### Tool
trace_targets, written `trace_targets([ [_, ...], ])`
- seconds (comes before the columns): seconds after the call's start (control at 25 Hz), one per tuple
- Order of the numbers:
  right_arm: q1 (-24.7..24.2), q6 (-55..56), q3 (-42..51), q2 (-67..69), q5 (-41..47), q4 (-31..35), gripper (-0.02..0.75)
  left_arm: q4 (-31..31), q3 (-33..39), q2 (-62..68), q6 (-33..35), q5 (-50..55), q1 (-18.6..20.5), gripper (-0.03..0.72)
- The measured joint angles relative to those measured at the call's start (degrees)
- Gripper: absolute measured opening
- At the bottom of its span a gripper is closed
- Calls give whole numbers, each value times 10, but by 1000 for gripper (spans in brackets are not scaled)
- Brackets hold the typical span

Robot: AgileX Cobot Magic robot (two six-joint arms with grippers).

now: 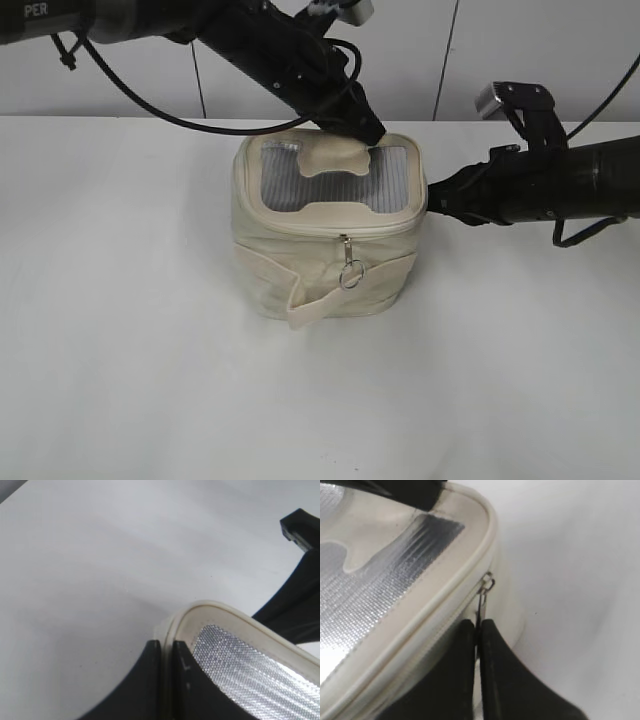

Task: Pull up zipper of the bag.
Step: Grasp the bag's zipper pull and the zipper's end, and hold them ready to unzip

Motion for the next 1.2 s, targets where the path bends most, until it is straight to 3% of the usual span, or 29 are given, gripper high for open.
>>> trace_targets([
  [0.08, 0, 24, 11, -6, 2, -16, 8, 0, 0, 0, -3, -1, -1, 24],
  [0.52, -6, 276, 10, -29, 51, -241, 8, -1, 1, 0, -49, -11, -6, 24],
  [0.76, -2, 375, 22, -94, 143, -387, 8, 7, 1, 1, -83, -61, -4, 23],
  [0.92, 3, 395, 23, -129, 177, -407, 8, 8, 1, 2, -102, -102, -3, 22],
  [1.04, 5, 399, 23, -132, 143, -408, 8, 11, 1, 3, -104, -105, -4, 22],
  [1.2, 6, 396, 22, -132, -2, -406, 50, 27, 1, 3, -104, -97, -5, 22],
])
